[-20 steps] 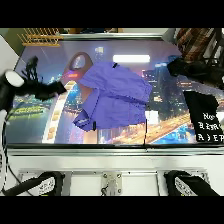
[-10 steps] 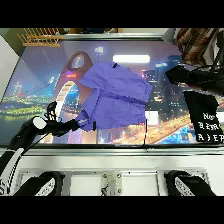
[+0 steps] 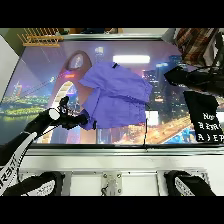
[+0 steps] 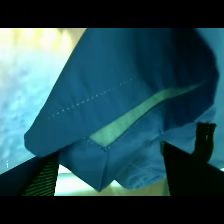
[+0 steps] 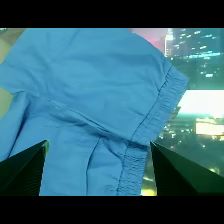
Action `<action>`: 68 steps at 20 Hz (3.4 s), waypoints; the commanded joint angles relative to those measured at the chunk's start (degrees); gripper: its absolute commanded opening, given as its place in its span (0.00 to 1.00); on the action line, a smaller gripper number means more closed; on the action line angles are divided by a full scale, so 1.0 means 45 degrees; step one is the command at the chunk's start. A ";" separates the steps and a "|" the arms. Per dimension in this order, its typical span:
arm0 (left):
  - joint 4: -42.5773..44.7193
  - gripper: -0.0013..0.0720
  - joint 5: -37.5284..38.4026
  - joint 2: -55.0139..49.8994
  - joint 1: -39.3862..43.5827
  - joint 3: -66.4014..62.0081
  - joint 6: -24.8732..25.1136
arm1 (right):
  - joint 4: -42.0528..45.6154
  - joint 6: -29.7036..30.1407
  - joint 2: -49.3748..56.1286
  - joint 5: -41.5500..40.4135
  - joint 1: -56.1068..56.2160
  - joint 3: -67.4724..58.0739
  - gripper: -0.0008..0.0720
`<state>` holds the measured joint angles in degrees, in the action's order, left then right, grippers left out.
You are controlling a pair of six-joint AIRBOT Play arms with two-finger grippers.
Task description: Fold the clothes and pants, and hang the long-sleeved shirts on hangers.
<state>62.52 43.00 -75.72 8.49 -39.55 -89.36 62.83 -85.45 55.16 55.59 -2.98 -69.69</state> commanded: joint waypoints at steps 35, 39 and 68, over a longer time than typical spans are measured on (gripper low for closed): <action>0.0194 0.03 0.0685 0.1661 0.0520 -0.0457 -0.0330 | -0.5119 -0.3861 0.4435 -0.8004 0.3041 0.8238 0.96; 0.0170 0.03 0.0811 0.1671 0.0520 -0.0466 -0.0335 | -0.5110 -0.2973 0.4697 -0.7888 0.3041 0.7815 0.15; 0.1404 0.03 0.1360 0.2749 0.1452 -1.1089 -0.1433 | -0.2380 -0.4255 0.0364 0.4439 0.1481 -0.0588 0.03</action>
<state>67.81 49.39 -51.35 14.96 -89.27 -95.37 50.43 -107.26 49.89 73.65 3.68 -75.90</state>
